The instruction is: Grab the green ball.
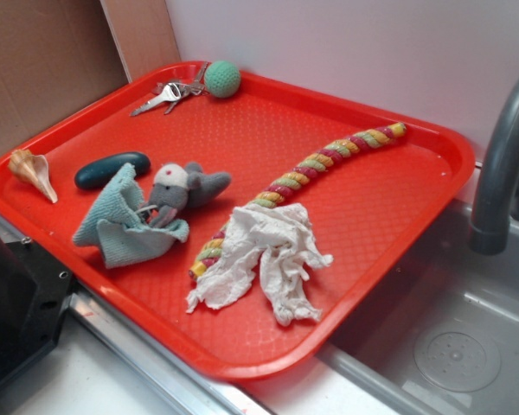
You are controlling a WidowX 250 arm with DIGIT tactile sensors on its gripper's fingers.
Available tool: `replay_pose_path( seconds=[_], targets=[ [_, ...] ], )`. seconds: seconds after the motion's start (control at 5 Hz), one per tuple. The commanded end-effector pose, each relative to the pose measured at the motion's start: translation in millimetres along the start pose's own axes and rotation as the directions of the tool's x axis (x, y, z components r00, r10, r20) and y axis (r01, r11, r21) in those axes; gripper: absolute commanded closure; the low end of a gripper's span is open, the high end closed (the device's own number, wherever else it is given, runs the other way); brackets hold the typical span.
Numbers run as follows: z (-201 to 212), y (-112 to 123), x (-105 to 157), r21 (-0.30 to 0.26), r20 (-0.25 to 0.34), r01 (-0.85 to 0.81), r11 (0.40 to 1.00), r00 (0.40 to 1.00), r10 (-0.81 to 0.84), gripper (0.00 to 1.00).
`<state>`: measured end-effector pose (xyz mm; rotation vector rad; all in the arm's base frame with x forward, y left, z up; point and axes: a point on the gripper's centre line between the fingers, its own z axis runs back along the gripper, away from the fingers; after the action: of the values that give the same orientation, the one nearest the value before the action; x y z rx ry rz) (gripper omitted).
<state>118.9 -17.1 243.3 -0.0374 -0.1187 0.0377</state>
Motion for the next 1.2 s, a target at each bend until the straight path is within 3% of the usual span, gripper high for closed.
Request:
replay_pose_path(
  seconds=[0.0, 0.2, 0.4, 1.0],
  targets=[
    [0, 0, 0, 0.000, 0.000, 0.000, 1.000, 1.000, 0.000, 0.00],
    [-53, 50, 39, 0.054, 0.063, 0.023, 0.998, 0.998, -0.027, 0.00],
    [-105, 81, 80, 0.062, 0.105, 0.033, 0.998, 0.994, -0.039, 0.00],
    [-105, 81, 80, 0.062, 0.105, 0.033, 0.998, 0.994, -0.039, 0.00]
  ],
)
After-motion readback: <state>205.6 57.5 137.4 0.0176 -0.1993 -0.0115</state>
